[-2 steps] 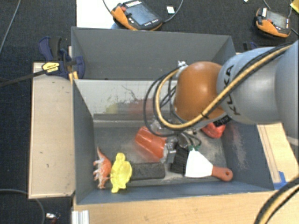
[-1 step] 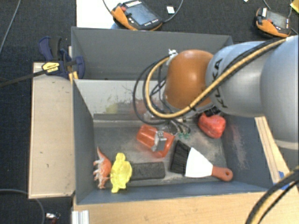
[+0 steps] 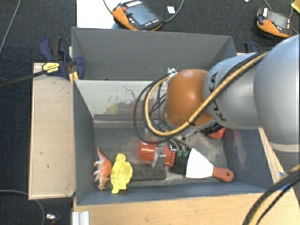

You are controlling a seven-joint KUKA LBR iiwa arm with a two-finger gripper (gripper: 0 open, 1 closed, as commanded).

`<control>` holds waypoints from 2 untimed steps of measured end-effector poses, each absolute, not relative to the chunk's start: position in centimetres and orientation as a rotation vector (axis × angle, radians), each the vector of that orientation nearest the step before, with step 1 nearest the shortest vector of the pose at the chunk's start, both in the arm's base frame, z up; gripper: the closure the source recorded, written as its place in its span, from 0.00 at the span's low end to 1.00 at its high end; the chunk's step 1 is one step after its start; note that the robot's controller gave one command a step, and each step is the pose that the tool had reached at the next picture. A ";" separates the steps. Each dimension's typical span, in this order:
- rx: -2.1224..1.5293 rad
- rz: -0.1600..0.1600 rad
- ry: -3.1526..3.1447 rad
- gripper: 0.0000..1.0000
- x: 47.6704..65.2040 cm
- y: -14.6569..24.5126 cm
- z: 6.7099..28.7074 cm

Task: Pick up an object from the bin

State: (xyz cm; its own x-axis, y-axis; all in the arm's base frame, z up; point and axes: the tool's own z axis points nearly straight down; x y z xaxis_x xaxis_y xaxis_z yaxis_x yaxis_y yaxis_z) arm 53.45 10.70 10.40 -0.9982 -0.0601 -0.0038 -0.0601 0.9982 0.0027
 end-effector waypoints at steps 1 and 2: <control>-0.095 0.007 3.116 0.00 57.6 8.6 9.7; -0.063 0.009 3.133 0.00 55.4 8.8 7.0</control>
Offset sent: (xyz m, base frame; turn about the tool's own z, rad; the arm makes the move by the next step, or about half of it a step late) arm 0.0192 -0.0190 -0.0340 0.0206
